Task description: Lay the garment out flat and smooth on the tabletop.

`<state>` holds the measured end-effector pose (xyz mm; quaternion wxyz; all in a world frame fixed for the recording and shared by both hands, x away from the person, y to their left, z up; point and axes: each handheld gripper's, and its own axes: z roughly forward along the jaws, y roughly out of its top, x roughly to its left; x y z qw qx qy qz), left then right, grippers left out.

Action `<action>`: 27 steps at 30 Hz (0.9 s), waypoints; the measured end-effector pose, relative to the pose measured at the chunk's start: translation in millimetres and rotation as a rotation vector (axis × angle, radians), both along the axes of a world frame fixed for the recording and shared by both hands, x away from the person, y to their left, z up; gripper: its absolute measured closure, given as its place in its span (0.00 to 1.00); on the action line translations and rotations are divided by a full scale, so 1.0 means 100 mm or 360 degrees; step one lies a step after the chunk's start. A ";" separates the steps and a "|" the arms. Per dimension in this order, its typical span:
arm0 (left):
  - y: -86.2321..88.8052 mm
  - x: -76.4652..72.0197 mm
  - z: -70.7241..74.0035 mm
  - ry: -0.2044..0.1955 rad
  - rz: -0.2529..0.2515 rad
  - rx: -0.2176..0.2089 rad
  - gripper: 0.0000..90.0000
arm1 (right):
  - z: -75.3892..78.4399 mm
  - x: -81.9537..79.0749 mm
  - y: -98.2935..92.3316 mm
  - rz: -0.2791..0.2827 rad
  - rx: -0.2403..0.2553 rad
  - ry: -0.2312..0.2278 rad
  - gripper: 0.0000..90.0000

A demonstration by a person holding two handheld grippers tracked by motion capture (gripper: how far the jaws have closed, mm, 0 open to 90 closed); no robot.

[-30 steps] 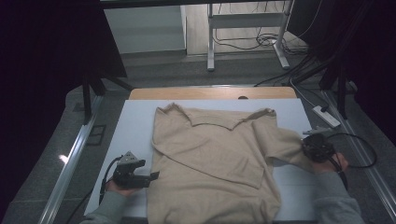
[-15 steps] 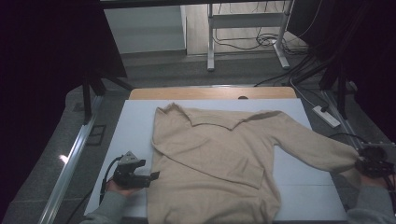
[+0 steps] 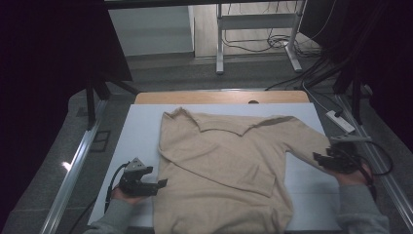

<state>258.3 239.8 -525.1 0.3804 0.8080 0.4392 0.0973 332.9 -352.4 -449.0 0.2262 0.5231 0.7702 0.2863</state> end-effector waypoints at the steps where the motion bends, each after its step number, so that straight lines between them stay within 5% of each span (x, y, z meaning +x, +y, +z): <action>1: 0.00 0.00 0.00 -0.0002 -0.0003 0.0003 0.20 | 0.00 0.00 0.10 0.0055 0.0021 0.0007 0.51; 8: -0.04 0.00 0.00 -0.0003 -0.0018 0.0008 0.20 | -0.05 -0.04 0.63 0.0375 0.0099 0.0082 0.51; 17: -0.03 0.00 0.00 -0.0005 -0.0014 0.0004 0.20 | -0.27 -0.13 1.13 0.0641 0.0062 0.0231 0.48; 27: -0.01 0.00 0.00 0.0000 -0.0010 -0.0004 0.20 | -0.53 -0.12 1.27 0.0670 -0.0131 0.0389 0.39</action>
